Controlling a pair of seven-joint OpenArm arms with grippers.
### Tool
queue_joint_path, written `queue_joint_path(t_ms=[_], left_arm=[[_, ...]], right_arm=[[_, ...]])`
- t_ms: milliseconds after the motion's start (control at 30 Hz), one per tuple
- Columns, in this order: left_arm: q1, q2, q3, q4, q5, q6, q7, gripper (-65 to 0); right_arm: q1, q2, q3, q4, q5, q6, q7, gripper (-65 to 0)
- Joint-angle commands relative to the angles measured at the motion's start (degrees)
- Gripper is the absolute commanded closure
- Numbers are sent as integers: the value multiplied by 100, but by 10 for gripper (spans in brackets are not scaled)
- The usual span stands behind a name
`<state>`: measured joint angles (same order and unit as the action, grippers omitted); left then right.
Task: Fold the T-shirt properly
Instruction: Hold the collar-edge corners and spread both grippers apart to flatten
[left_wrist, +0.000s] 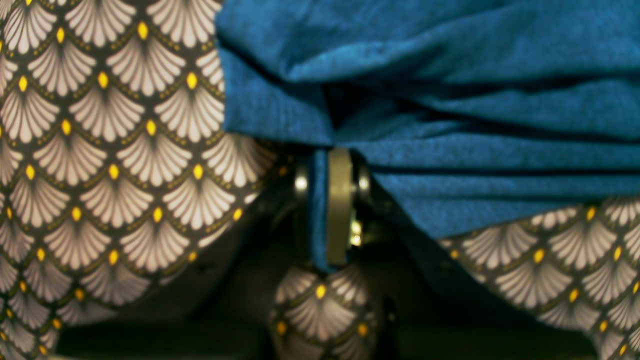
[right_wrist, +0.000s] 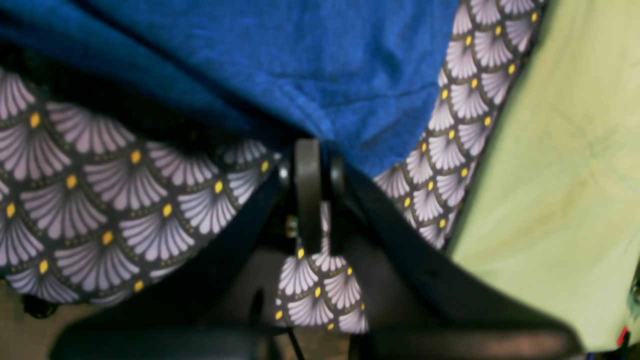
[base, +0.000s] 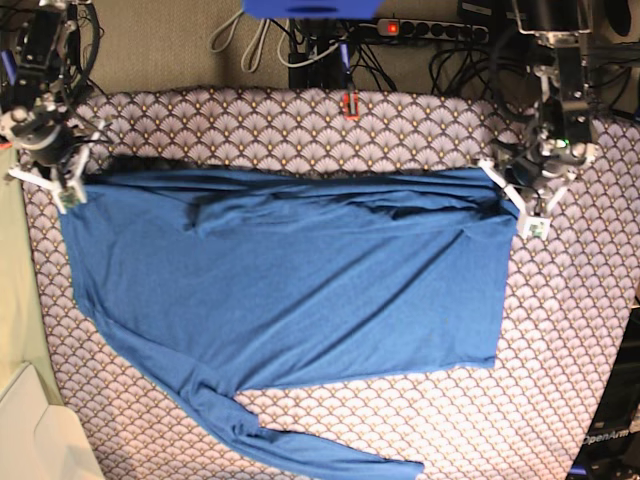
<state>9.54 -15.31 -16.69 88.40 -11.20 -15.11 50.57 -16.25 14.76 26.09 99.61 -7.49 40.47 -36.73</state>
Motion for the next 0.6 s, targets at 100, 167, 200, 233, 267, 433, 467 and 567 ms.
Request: queue_joint_path(t_ms=[100,167,200,233,267,433,467,567], left_arm=[[114,-214,-32,61,87,56,108,-4],[193,-276,-32,79,70,56,108,-4],[220,-302,-32,140,70,56,108,-4],[228,-311,-32,202,78,56,108,-4],[255,-319,-32,272,87,56,108,-4],[510,-328,-32,641,114,56,108,-4],[545,-328,-32,668,114,56,108,-4],[650,-328,-32,668,114,56,108,-4]], right_arm=[[-102,102,297,109,-38,-47,55,0],[-173,102,297,109,-38,-47,64,0],[-234,102,297,109,-38,-47,64,0],[-313,102,297,109,-38,-47,64,0],[-366,102,297,109,-38,-47,64,0],[-612,-21,297,118,-29,-47,73,0],[-647,-39,297,153,-29,-47,99,0],[-929,-153,297,399,-29,-47,275,0]])
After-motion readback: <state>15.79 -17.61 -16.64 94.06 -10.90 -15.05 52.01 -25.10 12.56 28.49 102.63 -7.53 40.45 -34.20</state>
